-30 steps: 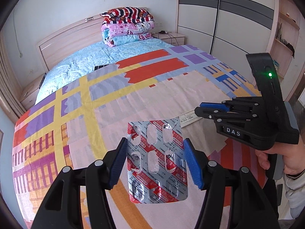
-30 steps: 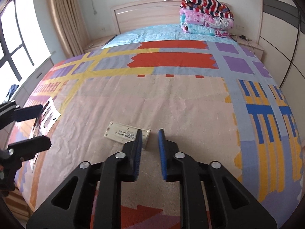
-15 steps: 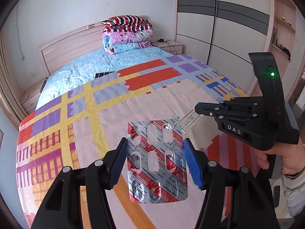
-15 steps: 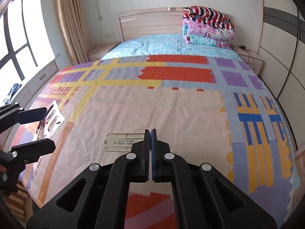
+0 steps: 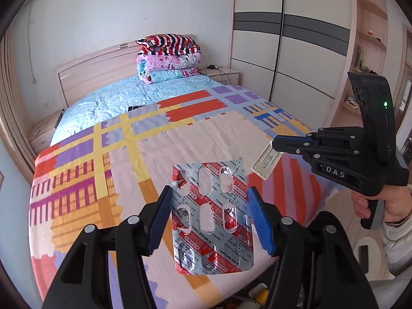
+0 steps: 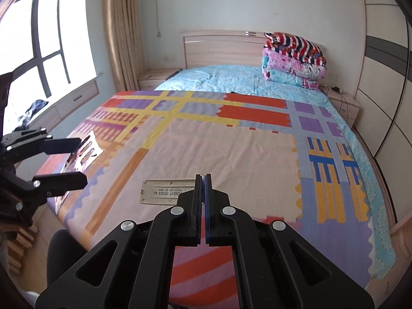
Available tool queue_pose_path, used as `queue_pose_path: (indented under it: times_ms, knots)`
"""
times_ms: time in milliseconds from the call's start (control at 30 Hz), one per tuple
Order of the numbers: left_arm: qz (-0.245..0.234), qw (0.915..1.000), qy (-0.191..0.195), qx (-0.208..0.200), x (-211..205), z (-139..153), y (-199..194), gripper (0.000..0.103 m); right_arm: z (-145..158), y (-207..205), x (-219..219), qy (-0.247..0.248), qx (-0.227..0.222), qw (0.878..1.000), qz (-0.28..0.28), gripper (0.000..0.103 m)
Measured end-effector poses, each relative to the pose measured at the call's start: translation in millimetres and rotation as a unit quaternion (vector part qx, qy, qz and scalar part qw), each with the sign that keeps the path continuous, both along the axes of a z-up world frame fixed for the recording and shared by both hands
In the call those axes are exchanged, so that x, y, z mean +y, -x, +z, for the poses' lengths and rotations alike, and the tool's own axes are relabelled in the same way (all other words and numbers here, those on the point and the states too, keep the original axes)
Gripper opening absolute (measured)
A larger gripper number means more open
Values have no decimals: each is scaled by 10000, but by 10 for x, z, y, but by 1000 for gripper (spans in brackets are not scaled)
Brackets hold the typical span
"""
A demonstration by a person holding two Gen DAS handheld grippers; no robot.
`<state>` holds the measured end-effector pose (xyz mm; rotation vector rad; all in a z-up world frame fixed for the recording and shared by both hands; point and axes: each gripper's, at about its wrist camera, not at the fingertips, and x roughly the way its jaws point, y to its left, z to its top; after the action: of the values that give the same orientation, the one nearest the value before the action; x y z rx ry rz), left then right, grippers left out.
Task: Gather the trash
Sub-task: 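Carry blister pack and white card over the bin and open both tools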
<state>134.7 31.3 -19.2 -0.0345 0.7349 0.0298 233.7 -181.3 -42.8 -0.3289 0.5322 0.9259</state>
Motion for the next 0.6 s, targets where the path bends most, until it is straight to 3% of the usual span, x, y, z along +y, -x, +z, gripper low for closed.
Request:
queue_pose_path:
  times_ms: [333,600]
  knots:
    - [-232,9997,6,-28,-303,-125,547,57,-167,581,-267,162,-44,9992,374,2]
    - [-291,9986,420,152,-528,-471,948,57,-544,853,-379,391,336,9973,520,2]
